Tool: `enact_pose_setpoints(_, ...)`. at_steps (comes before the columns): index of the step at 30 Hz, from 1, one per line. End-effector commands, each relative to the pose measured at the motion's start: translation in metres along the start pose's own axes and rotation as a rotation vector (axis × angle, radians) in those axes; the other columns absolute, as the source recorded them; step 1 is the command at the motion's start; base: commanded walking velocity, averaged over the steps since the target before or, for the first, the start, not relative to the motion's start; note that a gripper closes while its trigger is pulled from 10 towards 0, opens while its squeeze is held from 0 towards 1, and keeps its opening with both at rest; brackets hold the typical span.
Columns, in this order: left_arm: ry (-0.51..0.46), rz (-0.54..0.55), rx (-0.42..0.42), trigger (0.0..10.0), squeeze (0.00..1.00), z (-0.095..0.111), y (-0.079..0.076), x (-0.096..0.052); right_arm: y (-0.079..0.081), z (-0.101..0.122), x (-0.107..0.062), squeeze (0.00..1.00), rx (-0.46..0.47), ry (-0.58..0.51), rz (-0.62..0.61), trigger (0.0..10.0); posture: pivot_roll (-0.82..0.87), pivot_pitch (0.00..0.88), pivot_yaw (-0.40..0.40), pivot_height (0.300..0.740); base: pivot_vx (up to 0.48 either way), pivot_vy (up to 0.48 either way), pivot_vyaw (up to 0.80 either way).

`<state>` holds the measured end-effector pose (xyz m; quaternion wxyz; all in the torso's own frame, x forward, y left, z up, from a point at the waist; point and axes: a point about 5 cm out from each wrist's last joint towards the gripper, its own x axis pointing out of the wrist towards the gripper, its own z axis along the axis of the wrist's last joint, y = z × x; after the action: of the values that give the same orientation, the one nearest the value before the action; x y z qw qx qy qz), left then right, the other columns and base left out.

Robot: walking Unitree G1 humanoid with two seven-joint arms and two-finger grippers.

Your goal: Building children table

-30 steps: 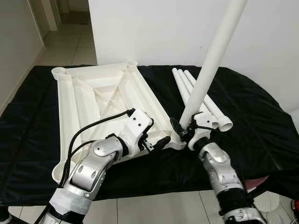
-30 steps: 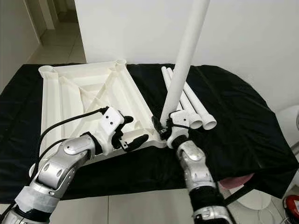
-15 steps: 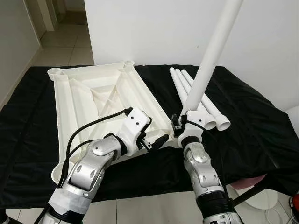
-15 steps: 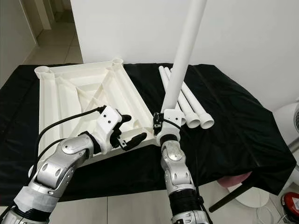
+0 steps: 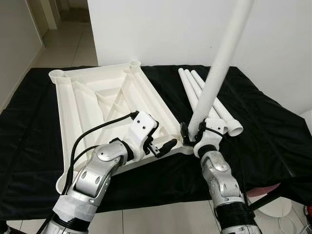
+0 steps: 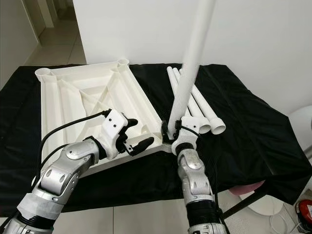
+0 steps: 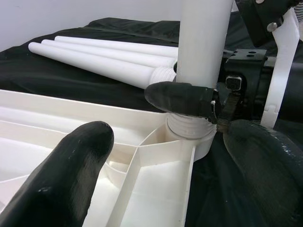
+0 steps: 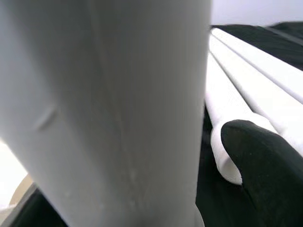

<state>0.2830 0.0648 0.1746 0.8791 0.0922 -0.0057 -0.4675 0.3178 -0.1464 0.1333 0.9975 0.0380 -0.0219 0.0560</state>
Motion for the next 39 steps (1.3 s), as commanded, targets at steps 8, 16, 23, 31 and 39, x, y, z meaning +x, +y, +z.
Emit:
enact_pose_setpoints(8, 0.027, 0.04, -0.033, 10.0, 0.0, -0.008, -0.007, 0.001, -0.011, 0.006, 0.002, 0.0, -0.095, -0.006, 0.232, 10.0, -0.04, 0.0, -0.047, 0.74, 0.0, 0.0, 0.0)
enact_pose_setpoints(16, 0.043, 0.037, -0.036, 10.0, 0.0, -0.014, -0.011, 0.007, -0.012, 0.003, 0.009, 0.0, -0.151, 0.053, 0.451, 10.0, -0.04, 0.0, -0.046, 0.74, 0.0, 0.0, 0.0)
enact_pose_setpoints(23, 0.037, 0.04, -0.038, 10.0, 0.0, -0.013, -0.014, 0.008, -0.01, -0.003, 0.011, 0.0, -0.168, 0.069, 0.484, 2.0, -0.03, 0.0, -0.049, 0.74, 0.0, 0.0, 0.0)
enact_pose_setpoints(31, 0.037, 0.046, -0.041, 10.0, 0.0, -0.013, -0.016, 0.009, -0.007, -0.009, 0.012, 0.0, -0.159, 0.086, 0.533, 0.0, -0.03, 0.0, -0.052, 0.74, 0.0, 0.0, 0.0)
enact_pose_setpoints(39, 0.031, 0.048, -0.037, 10.0, 0.0, -0.012, -0.015, 0.01, -0.005, -0.022, 0.008, 0.0, -0.108, 0.115, 0.452, 0.0, -0.03, 0.0, -0.055, 0.74, 0.0, 0.0, 0.0)
